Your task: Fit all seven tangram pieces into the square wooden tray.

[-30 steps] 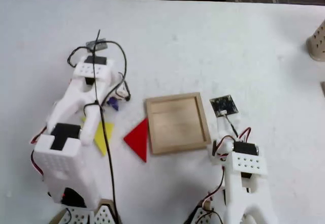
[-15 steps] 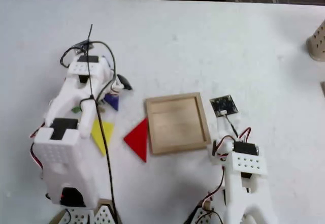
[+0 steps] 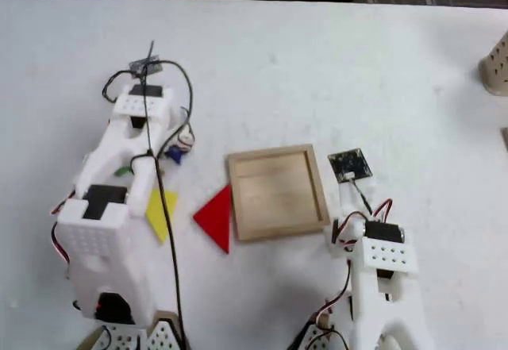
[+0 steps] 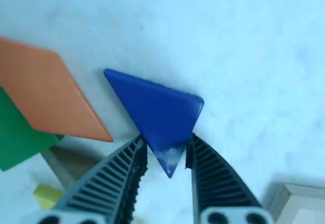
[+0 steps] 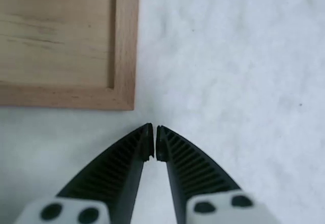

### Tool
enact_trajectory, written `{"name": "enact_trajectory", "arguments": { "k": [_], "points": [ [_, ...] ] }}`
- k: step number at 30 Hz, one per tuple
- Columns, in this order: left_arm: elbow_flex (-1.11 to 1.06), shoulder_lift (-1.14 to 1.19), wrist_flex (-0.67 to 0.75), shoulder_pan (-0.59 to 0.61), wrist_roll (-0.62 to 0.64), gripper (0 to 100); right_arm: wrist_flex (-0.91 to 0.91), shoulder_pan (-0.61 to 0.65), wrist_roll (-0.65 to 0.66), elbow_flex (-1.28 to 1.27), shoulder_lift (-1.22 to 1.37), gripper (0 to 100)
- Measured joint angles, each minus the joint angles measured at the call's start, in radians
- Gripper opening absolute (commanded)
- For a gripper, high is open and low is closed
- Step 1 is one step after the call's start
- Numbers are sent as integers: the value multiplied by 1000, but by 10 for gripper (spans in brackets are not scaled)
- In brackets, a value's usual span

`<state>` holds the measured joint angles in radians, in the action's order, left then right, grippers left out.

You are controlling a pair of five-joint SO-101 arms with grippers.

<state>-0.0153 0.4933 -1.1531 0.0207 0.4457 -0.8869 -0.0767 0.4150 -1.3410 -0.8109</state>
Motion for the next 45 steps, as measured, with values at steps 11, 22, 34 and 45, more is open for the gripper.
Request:
{"name": "enact_trajectory", "arguments": {
  "k": [11, 22, 34, 45],
  "points": [
    [0, -5, -11, -2, -3, 90, 0, 0, 0, 0, 0, 18],
    [-190, -155, 12, -124, -77, 23, 0, 0, 0, 0, 0, 18],
    [-397, -404, 52, -196, -133, 23, 0, 0, 0, 0, 0, 18],
    [-552, -661, 84, -206, -198, 23, 0, 0, 0, 0, 0, 18]
  ]
}}
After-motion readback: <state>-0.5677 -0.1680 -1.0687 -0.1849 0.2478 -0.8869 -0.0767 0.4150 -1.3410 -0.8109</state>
